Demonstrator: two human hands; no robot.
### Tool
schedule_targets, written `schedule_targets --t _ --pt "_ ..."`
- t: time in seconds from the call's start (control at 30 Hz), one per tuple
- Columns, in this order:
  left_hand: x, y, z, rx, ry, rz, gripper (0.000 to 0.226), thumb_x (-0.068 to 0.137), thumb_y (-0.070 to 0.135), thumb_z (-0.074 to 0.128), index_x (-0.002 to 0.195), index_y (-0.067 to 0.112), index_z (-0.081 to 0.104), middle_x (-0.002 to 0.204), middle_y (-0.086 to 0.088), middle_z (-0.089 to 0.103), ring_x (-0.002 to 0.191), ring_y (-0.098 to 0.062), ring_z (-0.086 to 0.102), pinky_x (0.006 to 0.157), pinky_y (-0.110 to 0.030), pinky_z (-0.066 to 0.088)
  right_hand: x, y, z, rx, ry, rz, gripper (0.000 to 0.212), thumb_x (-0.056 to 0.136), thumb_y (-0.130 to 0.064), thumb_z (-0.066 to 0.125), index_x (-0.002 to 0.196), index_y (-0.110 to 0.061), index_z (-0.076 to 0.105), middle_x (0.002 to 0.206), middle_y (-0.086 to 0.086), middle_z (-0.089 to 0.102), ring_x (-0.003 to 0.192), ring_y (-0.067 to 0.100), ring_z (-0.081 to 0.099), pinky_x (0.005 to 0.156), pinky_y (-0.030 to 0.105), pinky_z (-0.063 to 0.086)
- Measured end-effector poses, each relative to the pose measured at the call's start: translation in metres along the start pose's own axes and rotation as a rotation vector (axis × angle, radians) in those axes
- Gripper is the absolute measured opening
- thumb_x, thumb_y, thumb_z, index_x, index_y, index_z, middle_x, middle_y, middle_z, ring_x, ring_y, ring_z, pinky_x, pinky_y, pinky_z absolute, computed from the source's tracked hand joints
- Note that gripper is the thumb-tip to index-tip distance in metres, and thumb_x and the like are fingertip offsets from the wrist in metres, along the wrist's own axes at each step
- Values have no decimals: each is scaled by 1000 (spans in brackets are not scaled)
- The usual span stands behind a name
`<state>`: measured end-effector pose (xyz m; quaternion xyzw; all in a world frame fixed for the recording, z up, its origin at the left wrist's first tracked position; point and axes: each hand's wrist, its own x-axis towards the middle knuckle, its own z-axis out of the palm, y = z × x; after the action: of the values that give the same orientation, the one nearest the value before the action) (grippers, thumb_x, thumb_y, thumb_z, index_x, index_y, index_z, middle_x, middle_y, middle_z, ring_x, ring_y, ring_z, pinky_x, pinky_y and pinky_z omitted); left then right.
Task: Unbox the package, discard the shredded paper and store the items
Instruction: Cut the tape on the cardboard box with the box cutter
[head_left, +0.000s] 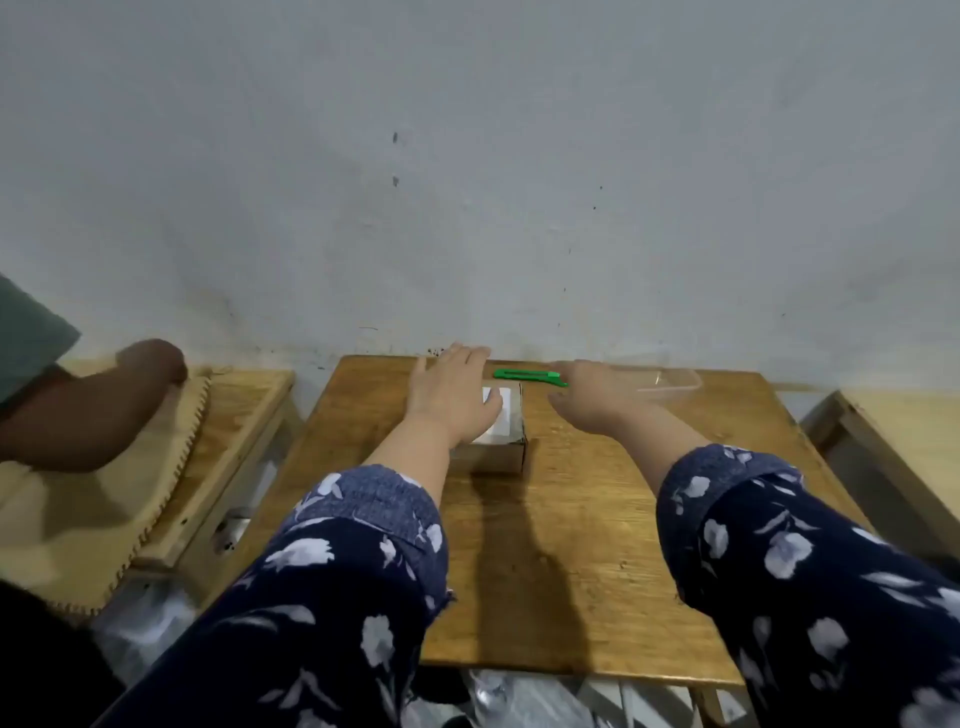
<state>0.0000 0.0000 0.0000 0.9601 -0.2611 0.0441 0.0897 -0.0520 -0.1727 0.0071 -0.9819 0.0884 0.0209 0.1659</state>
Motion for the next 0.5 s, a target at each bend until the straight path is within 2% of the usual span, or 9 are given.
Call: schedule_targets --t 0.1,0.23,0.33,0.43,0.5 --pt "19 -10 20 -6 -76 -26 60 95 40 39 150 20 23 158 0 25 148 -16 13 118 -47 17 21 11 9 -15 -35 32 52 96 -28 44 146 -20 31 141 9 50 119 26 54 96 38 46" --pt "47 -29 55 -27 -159 -14 60 96 40 38 151 20 23 158 1 25 148 -16 12 118 -47 15 65 25 28 -15 -86 81 51 95 -29 44 145 -22 34 142 6 49 121 24 53 102 39 43" --pt "66 -46 78 -36 -187 5 59 97 40 37 151 20 23 158 1 24 148 -17 11 120 -46 12 98 29 43 -13 -120 104 50 96 -26 44 145 -21 34 142 7 49 112 23 57 89 32 46" --pt "81 -61 95 -53 -203 38 58 99 42 33 151 21 20 160 1 19 148 -16 7 119 -44 5 128 31 58 -8 -141 123 49 96 -26 45 144 -19 37 141 10 50 117 28 56 94 37 48" --pt "87 -70 107 -63 -214 68 58 100 44 28 152 22 17 161 2 15 148 -15 4 119 -42 1 147 32 68 23 -134 142 47 96 -26 44 142 -17 40 137 12 54 113 30 58 91 38 50"
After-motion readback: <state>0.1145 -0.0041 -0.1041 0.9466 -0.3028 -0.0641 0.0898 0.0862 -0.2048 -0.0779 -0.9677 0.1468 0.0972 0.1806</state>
